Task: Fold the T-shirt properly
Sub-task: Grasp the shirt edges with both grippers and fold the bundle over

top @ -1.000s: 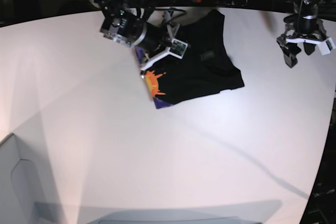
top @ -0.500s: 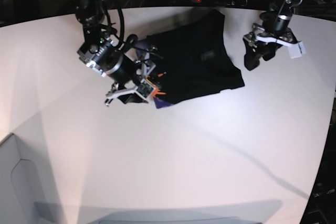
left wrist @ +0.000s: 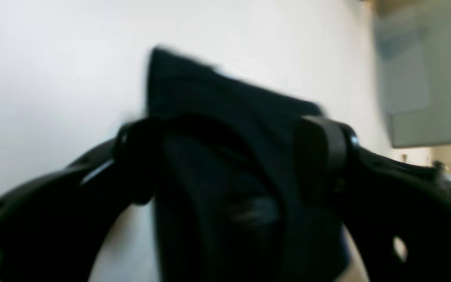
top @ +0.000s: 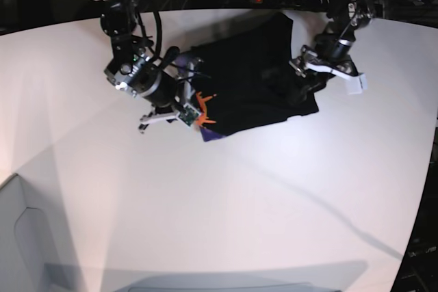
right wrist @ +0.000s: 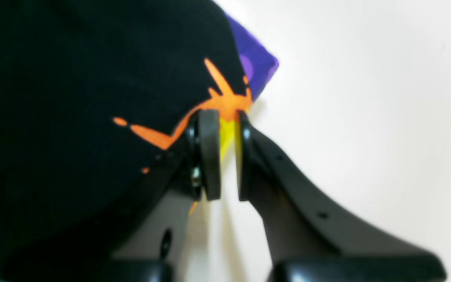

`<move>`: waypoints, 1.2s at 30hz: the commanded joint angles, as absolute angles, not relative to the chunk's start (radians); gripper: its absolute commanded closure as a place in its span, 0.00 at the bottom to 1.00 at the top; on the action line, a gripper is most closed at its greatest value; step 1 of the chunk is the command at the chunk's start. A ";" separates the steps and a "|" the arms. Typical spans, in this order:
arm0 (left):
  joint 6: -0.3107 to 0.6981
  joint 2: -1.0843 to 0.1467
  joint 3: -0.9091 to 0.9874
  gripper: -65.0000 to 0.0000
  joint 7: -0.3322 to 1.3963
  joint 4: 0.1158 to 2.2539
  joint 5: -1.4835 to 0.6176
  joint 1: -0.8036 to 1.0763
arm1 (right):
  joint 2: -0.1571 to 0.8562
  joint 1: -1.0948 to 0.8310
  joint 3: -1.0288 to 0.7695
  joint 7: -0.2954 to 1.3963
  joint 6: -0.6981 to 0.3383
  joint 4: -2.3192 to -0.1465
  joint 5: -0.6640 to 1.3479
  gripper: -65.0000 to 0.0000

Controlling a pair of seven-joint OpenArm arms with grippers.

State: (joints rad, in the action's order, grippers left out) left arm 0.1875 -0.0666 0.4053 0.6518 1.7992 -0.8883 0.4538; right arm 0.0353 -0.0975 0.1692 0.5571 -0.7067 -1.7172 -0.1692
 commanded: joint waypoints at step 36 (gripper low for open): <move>0.211 -0.073 0.406 0.24 0.634 1.759 -0.823 0.470 | -0.016 -0.205 0.159 0.440 -0.698 -1.782 -0.163 0.93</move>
State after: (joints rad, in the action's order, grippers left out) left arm 0.1993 -0.0662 0.4038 0.6476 1.7401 -0.8051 0.4652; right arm -0.0139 -0.2150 0.1596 0.4706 -0.7071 -1.7611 -0.1825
